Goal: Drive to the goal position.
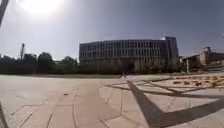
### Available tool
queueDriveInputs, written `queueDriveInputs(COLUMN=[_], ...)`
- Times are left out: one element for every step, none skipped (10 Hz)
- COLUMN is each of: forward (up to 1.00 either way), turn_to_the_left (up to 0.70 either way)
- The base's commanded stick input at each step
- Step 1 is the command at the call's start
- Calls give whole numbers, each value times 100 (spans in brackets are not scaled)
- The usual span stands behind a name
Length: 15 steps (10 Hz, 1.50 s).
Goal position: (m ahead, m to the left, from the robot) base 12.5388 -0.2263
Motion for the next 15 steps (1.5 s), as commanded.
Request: queueDriveInputs(forward=[70, 70, 70, 70, 70, 70, 70, 70, 70, 70, 70, 70, 70, 70, 70], turn_to_the_left=[0, 0, 0, 0, 0, 0, 0, 0, 0, 0, 0, 0, 0, 0, 0])
